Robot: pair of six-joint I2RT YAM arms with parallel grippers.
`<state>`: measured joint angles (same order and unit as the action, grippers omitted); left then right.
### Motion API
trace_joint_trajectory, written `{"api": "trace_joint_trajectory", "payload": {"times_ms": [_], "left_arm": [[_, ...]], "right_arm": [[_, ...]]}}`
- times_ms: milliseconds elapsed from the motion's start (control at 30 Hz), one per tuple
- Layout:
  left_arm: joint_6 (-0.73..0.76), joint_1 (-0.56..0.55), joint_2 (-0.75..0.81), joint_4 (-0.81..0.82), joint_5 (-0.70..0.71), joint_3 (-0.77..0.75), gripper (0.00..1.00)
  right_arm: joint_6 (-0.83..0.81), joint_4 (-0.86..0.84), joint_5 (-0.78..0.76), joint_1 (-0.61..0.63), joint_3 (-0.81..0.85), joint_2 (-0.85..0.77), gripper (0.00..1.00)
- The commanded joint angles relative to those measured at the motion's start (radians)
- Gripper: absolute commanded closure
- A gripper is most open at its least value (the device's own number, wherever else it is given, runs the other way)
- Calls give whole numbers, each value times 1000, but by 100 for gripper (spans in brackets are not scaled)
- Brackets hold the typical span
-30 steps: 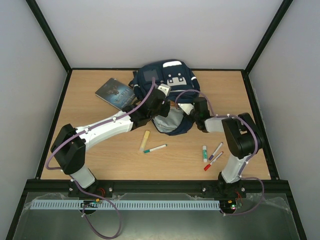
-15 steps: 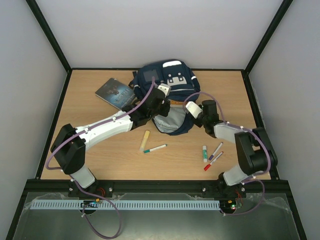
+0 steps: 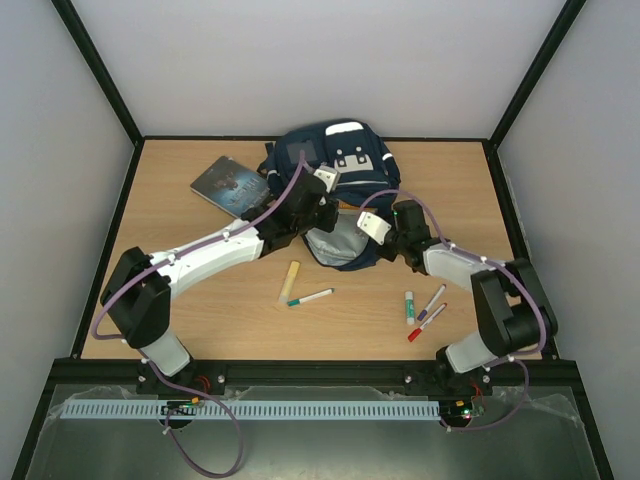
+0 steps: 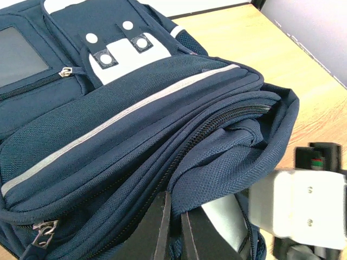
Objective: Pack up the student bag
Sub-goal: Place the book in the student bag.
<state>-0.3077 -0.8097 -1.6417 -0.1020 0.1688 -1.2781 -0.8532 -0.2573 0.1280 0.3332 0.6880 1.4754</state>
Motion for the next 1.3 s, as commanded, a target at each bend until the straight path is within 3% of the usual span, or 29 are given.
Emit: {"api": "trace_joint_trajectory", "payload": {"times_ms": [0, 300, 567, 733, 933, 1100, 1267], "left_arm": [[-15, 22, 39, 33, -46, -51, 98], [-13, 49, 40, 20, -89, -78, 98], [-2, 57, 42, 9, -90, -81, 98], [-5, 57, 47, 9, -90, -73, 98], [-7, 59, 53, 7, -87, -65, 98], [-6, 58, 29, -5, -99, -66, 98], [-11, 58, 17, 5, -111, -37, 98]], "right_arm": [[-71, -77, -77, 17, 70, 101, 99], [-156, -269, -210, 33, 177, 340, 99], [-199, -631, -403, 34, 213, 543, 99], [-151, -694, -513, 34, 276, 622, 98], [-123, -590, -455, 42, 215, 536, 97], [-74, -377, -293, 45, 96, 348, 92], [-22, -59, -105, 44, 3, 107, 87]]}}
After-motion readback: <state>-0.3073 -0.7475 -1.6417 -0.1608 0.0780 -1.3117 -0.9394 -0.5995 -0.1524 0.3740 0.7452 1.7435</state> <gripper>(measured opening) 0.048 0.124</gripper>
